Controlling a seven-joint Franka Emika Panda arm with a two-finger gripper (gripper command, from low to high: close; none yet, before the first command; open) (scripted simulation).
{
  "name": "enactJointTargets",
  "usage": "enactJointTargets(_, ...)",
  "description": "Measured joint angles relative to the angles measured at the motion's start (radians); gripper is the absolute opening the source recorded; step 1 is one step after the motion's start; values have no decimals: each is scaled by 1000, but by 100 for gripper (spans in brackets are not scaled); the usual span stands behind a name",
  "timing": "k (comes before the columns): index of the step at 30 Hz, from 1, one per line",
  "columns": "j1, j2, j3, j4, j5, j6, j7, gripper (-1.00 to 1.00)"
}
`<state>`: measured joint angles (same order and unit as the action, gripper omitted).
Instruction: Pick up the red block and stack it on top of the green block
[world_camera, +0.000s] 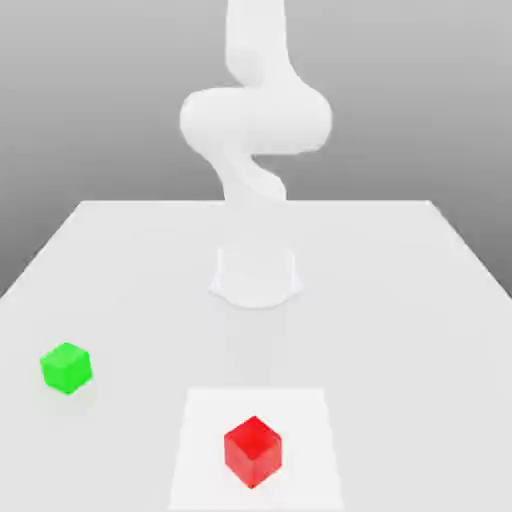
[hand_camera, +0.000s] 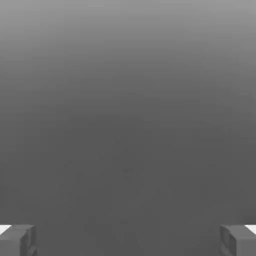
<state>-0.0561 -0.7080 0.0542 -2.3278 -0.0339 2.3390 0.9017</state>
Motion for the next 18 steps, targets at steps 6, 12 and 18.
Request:
enactJointTargets(6,-124,228,115,-68,-86,94,251,0)
enactJointTargets(12,-203,452,178,-133,-165,184,493,0)
enactJointTargets(18,-232,663,192,-200,-184,281,690,0)
